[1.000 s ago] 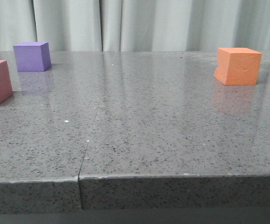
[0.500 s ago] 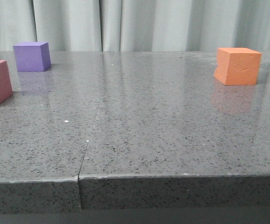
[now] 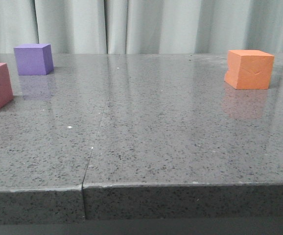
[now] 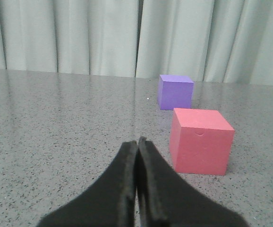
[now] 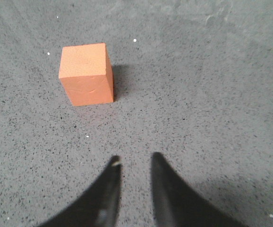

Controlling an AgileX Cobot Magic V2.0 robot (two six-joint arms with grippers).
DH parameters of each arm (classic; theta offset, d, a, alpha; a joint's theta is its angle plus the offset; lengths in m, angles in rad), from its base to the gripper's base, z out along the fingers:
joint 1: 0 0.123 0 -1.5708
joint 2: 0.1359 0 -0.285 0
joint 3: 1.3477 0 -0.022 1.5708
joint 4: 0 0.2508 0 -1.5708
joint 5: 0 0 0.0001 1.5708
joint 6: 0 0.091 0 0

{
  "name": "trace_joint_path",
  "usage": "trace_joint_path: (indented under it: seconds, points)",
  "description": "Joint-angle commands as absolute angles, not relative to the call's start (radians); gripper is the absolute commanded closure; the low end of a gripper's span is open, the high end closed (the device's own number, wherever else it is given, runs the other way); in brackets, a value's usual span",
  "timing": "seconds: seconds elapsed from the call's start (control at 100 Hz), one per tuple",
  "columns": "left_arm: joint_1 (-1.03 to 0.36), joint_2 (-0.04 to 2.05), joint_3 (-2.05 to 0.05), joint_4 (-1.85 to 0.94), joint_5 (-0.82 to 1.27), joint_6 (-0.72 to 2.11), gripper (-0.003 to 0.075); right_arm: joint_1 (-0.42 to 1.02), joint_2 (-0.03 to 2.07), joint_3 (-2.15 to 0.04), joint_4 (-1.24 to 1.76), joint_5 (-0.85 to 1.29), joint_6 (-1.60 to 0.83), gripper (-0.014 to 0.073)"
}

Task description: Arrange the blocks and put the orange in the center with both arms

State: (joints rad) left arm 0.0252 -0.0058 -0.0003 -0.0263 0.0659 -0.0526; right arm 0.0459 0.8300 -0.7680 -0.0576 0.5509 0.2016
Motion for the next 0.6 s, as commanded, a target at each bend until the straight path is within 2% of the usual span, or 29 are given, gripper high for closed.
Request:
trace_joint_path:
  seconds: [0.0, 0.07, 0.14, 0.59]
  points:
    - [0.025, -0.036, 0.041, -0.03, -0.015, -0.051, 0.0741, 0.04, 0.892, -0.852, -0.052, 0.507, 0.194, 0.0148]
    - [0.025, -0.036, 0.041, -0.03, -0.015, -0.051, 0.0741, 0.04, 0.943, -0.898, -0.052, 0.527, 0.194, 0.0008]
    - [0.025, -0.036, 0.041, -0.03, -0.015, -0.051, 0.0741, 0.042, 0.995, -0.95, -0.052, 0.557, 0.194, -0.0073]
    - [0.025, -0.036, 0.041, -0.03, -0.015, -0.051, 0.0741, 0.169, 1.356, -1.391, -0.029, 0.931, 0.19, -0.0061]
